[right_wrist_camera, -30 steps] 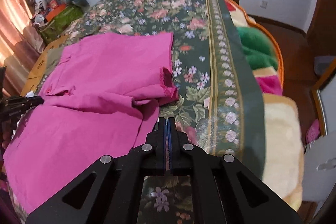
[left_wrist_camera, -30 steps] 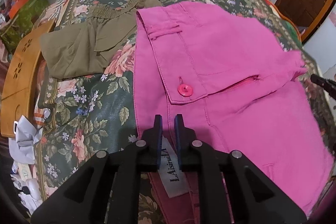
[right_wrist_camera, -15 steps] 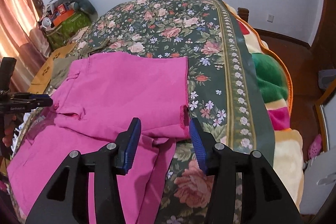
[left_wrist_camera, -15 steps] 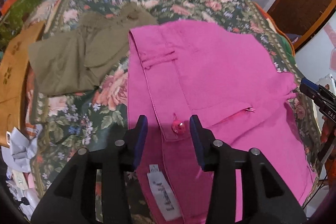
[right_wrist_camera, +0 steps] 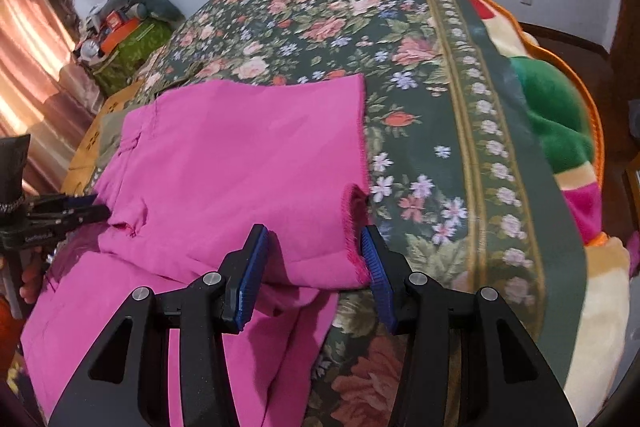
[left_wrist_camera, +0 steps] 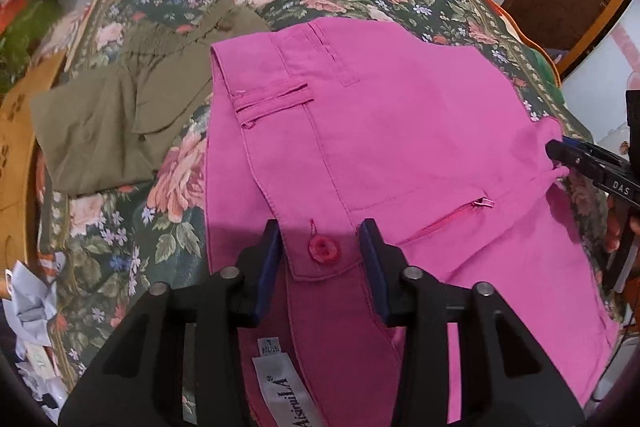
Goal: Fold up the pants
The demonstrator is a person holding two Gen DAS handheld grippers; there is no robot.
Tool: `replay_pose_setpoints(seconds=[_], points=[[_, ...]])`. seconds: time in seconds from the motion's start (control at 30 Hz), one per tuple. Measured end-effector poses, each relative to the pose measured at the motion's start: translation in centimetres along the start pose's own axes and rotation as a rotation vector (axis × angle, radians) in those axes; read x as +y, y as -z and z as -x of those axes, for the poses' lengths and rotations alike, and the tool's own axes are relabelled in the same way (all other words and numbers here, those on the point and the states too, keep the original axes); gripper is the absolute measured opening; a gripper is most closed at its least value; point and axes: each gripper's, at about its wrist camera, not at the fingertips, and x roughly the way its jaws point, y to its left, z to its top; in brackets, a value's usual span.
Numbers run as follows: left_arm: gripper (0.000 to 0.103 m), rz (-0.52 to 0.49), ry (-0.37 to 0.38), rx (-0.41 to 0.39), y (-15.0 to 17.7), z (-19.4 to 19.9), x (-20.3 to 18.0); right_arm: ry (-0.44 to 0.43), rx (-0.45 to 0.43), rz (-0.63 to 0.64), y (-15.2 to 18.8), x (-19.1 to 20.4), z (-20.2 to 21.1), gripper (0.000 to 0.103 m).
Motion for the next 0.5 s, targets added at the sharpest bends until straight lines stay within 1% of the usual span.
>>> replay_pose_setpoints(seconds=[0.03,0.07,0.13,0.17,0.27,0.37,0.43,0.5], points=[[0.011,-0.005,-0.043,-0.014,0.0,0.2,0.0,0.002,0.000,0.017,0.0,0.3,-0.1,0.038],[0.008,-0.018,-0.103,-0.027,0.0,0.2,-0.1,0.005,-0.004,0.031,0.1,0.4,-0.1,0.034],[0.008,-0.024,-0.126,-0.049,-0.1,0.5,-0.1,0.021,-0.007,0.071,0.2,0.9,-0.2,0.012],[0.008,-0.032,-0.143,-0.057,-0.1,0.6,-0.2,0.023,-0.008,0.082,0.2,0.9,-0.2,0.009],[0.008,-0.052,-0.176,-0.086,0.0,1.1,-0.5,0.047,-0.023,0.127,0.3,1.3,0.0,0.007],[0.008,-0.069,-0.215,-0.114,0.2,1.8,-0.8,0.097,-0.033,0.186,0.4,2.0,0.1,0.005],[0.008,-0.068,-0.235,-0.117,0.1,1.8,-0.7,0.129,-0.032,0.223,0.4,2.5,-0.1,0.005],[0.006,-0.064,-0.288,-0.122,0.3,1.8,-0.5,0.156,-0.031,0.247,0.4,2.8,-0.2,0.005]])
